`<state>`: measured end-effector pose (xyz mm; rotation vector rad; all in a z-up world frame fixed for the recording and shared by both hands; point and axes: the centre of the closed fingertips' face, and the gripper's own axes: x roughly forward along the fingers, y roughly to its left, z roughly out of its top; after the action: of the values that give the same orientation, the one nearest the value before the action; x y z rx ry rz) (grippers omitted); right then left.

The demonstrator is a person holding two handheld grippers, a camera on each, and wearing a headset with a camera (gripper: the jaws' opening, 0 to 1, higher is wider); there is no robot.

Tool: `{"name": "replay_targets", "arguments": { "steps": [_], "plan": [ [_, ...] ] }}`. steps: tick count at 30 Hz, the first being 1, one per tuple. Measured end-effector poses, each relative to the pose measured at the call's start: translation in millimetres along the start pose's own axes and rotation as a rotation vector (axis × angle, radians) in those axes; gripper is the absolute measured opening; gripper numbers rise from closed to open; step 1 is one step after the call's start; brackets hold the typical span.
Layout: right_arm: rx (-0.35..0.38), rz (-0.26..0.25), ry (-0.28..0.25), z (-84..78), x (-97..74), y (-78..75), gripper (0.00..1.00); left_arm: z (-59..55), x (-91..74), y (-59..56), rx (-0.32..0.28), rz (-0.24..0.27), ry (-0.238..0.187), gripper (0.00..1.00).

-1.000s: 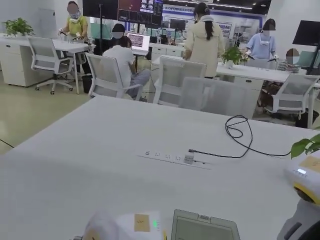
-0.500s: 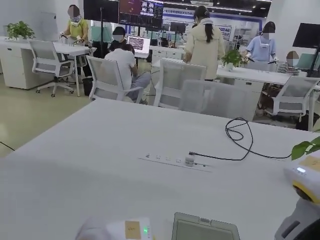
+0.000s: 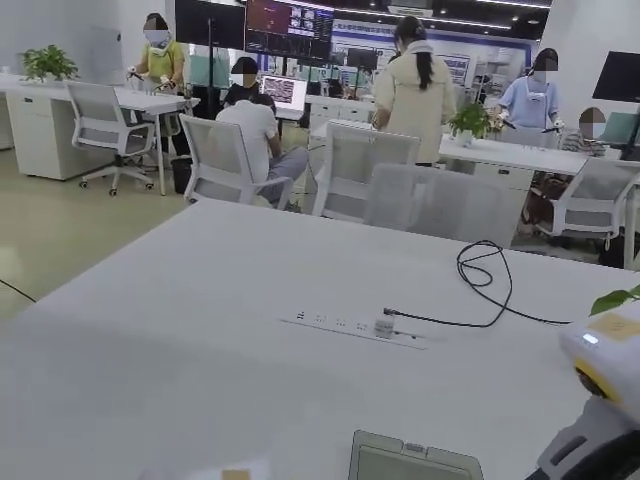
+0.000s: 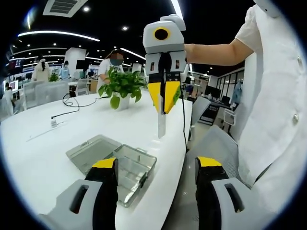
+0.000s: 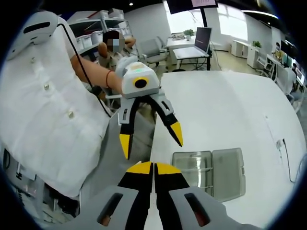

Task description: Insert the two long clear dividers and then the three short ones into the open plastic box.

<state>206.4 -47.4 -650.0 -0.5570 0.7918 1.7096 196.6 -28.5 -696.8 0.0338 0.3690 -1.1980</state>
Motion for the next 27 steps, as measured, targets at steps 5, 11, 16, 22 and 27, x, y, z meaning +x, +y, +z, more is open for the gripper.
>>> {"name": "replay_targets", "arguments": {
  "steps": [5, 11, 16, 22, 27],
  "plan": [
    [0.005, -0.029, -0.009, 1.7, 3.5, -12.8, 0.03, -7.6, -3.4, 5.6, 0.035, 0.028, 0.010, 0.80],
    [0.014, -0.069, -0.020, 1.2, 10.2, -30.1, 0.03, -16.5, -6.4, 9.4, 0.039, 0.040, 0.024, 0.88],
    [0.031, -0.104, -0.026, -3.1, 17.6, -45.6, 0.03, -23.3, -7.7, 11.0, 0.035, 0.047, 0.030, 0.94],
    [0.055, -0.160, -0.038, -9.6, 27.3, -67.5, 0.03, -28.0, -9.9, 12.3, 0.025, 0.055, 0.033, 0.97],
    [0.071, -0.178, -0.047, -15.6, 39.3, -78.4, 0.03, -31.6, -10.3, 13.5, 0.014, 0.060, 0.035, 0.99]
  ]
}}
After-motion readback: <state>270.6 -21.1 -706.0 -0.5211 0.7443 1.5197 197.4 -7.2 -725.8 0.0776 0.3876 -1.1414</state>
